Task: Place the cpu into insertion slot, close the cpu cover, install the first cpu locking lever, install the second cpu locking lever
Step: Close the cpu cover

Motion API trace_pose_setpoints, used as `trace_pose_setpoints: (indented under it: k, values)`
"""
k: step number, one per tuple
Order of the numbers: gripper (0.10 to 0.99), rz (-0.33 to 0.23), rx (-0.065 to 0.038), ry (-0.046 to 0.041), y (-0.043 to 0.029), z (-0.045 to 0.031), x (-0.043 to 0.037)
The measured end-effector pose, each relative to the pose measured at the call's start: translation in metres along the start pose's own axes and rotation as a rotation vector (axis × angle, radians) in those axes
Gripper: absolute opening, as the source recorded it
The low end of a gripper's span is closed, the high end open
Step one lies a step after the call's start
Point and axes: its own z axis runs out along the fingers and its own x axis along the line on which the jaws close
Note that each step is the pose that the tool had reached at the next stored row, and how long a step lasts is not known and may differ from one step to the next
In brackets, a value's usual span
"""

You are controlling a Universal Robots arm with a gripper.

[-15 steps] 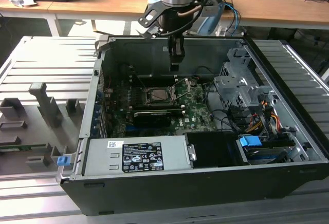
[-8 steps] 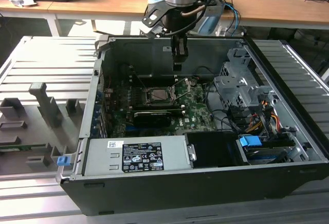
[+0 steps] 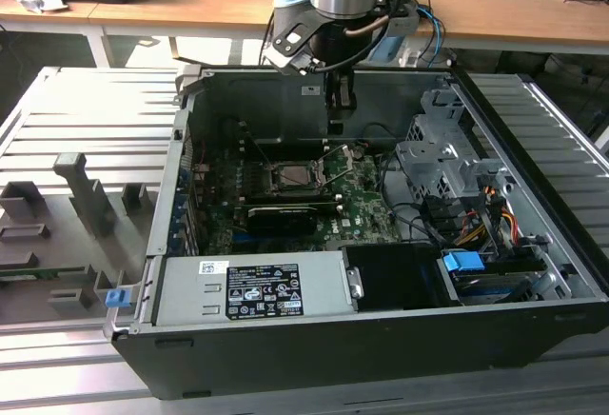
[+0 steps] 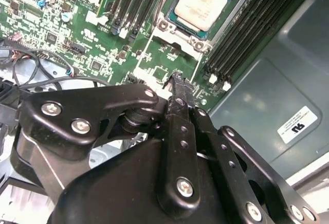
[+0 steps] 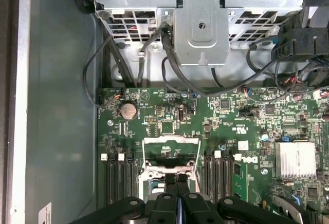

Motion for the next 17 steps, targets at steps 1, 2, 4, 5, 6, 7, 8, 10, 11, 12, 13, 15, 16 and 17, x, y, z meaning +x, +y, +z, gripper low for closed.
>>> trace_pose_setpoints:
  k: [1,2,4,5,6,7,8,10,11,12,13,15,16,17]
  values:
    - [0.106,0.0,0.0,-0.0002,0.0003,0.0004,0.0]
    - [0.106,0.0,0.0,0.0,0.0005,0.0011,0.0]
    - [0.106,0.0,0.0,-0.0001,0.001,0.0017,0.0]
    - [0.106,0.0,0.0,-0.0001,0.0018,0.0023,0.0]
    - [0.106,0.0,0.0,-0.0001,0.0036,0.0029,0.0001]
    - [0.106,0.0,0.0,0.0,0.0049,0.0035,0.0001]
    - [0.106,0.0,0.0,-0.0002,0.0061,0.0038,0.0001]
    - [0.106,0.0,0.0,0.0002,0.0098,0.0051,0.0002]
    - [0.106,0.0,0.0,-0.0001,0.012,0.0063,0.0002]
    - [0.106,0.0,0.0,0.0,0.0132,0.0082,0.0003]
    - [0.106,0.0,0.0,-0.0006,0.0144,0.0134,0.0003]
    - [0.106,0.0,0.005,-0.0006,0.0249,0.024,0.0006]
    - [0.106,0.0,0.022,-0.0009,0.0383,0.029,0.0008]
    - [0.106,0.0,0.023,-0.001,0.0409,0.0324,0.0008]
